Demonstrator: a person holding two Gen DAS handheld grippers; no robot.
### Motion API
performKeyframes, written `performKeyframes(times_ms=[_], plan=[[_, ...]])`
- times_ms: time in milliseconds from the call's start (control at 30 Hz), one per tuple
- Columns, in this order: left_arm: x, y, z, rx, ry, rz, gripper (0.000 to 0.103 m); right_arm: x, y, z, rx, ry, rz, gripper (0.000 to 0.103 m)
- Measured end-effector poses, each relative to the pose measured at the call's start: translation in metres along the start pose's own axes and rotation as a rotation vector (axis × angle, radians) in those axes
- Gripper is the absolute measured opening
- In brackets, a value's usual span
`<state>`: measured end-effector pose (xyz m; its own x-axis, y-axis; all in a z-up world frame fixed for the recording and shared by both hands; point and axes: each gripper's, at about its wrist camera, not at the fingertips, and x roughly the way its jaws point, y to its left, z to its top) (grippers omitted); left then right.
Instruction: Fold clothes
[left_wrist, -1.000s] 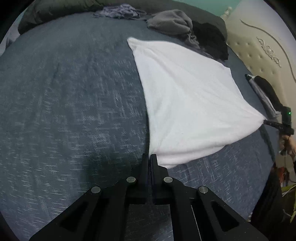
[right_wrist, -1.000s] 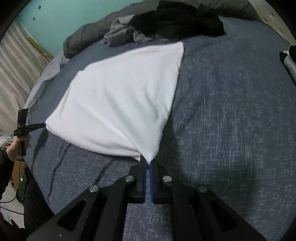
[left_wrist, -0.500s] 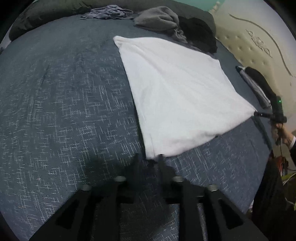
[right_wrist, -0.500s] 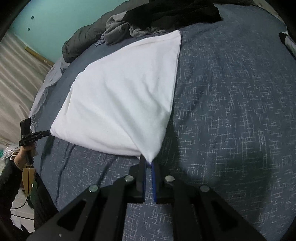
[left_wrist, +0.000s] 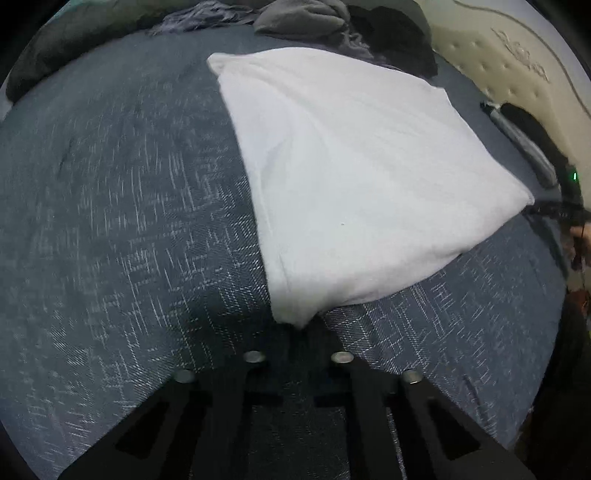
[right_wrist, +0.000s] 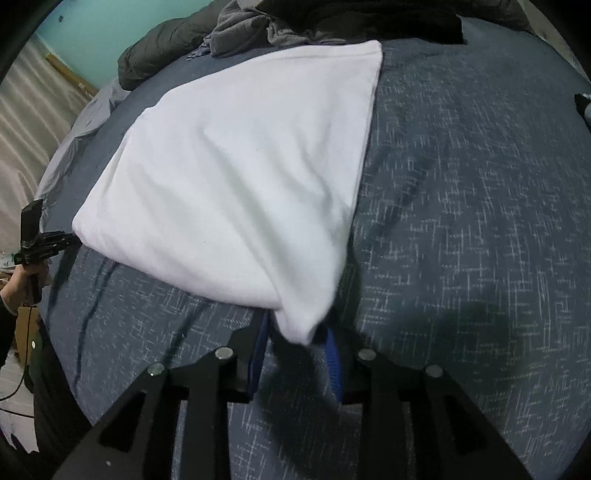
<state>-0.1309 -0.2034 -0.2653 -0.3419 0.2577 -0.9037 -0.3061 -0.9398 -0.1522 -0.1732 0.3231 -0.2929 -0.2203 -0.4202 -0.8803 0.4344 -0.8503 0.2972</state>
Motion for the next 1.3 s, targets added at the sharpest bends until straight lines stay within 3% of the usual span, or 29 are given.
performKeyframes(times_ms=[33,300,733,900,967,1033,1167,1267,1300], plan=[[-0.002,-0.001,0.000,0.007,0.004,0.015,0.002,-0.001,0.002,0.001,-0.015,0.000,-0.001,0.003],[-0.023,0.008,-0.004,0.020,0.007,0.066,0.002,-0.031,0.008,0.006,-0.085,0.001,-0.010,0.002],[-0.030,0.028,-0.022,-0.023,0.027,0.073,0.000,-0.015,-0.006,-0.019,-0.114,0.071,-0.030,0.002],[-0.060,0.038,-0.022,-0.069,-0.034,0.055,0.000,-0.044,-0.023,-0.018,-0.005,0.003,0.017,0.003],[-0.065,0.034,-0.015,-0.060,-0.048,0.046,0.000,-0.046,-0.026,-0.012,0.054,-0.025,0.058,0.011],[-0.060,0.016,0.000,-0.044,-0.059,0.035,0.000,-0.039,-0.025,-0.002,0.123,-0.040,0.089,0.034],[-0.031,-0.029,0.032,-0.014,-0.071,0.024,0.000,-0.013,-0.029,0.014,0.272,-0.013,0.140,0.034],[-0.003,-0.033,0.056,-0.030,-0.055,0.010,0.001,0.003,-0.030,0.017,0.329,0.014,0.153,0.034],[0.001,-0.034,0.056,-0.035,-0.049,0.004,0.001,0.006,-0.032,0.016,0.351,0.015,0.162,0.029]])
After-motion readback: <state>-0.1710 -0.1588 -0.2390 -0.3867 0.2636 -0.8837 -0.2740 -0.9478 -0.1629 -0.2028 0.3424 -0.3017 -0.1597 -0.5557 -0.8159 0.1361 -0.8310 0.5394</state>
